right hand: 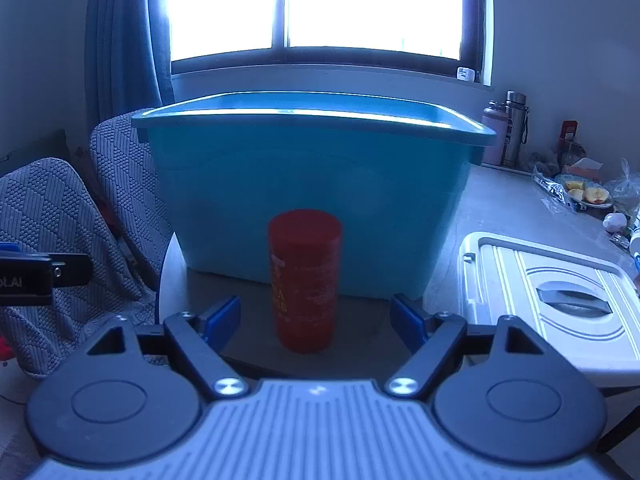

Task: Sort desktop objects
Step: 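Move the right tool back toward the second red canister, then grasp the second red canister with the right tool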

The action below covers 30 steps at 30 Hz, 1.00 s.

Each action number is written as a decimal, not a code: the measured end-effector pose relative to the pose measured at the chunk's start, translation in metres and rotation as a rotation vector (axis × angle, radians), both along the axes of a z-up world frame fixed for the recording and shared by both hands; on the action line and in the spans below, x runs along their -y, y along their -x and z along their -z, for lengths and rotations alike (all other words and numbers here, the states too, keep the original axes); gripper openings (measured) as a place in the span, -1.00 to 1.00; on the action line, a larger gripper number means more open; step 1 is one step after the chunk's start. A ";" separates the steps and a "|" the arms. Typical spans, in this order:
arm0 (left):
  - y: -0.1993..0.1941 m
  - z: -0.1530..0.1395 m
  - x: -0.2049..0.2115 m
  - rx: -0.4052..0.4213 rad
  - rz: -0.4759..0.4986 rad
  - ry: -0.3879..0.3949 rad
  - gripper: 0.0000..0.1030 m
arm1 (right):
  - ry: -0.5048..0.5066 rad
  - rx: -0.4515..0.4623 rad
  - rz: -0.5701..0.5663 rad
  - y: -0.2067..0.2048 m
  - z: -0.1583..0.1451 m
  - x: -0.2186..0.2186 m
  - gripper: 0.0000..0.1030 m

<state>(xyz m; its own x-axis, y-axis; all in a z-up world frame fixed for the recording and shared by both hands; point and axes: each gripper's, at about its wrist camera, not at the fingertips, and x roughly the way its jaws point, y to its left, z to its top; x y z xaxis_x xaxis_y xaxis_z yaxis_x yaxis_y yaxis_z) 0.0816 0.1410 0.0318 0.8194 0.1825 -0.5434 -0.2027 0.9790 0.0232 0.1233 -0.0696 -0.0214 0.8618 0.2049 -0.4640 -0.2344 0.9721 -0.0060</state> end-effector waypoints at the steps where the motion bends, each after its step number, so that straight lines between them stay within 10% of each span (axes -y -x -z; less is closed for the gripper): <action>1: -0.003 0.000 -0.001 -0.004 -0.004 -0.002 0.84 | 0.000 -0.001 -0.001 -0.003 0.001 -0.001 0.58; 22: -0.037 0.004 -0.011 -0.020 -0.083 -0.008 0.84 | 0.015 -0.035 -0.041 -0.063 0.018 -0.018 0.58; 25: -0.037 0.004 -0.012 -0.019 -0.092 -0.008 0.84 | 0.026 -0.024 -0.056 -0.065 0.019 -0.020 -0.03; 30: -0.028 0.000 -0.012 -0.008 -0.095 -0.007 0.84 | 0.026 -0.025 -0.054 -0.057 0.014 -0.019 -0.03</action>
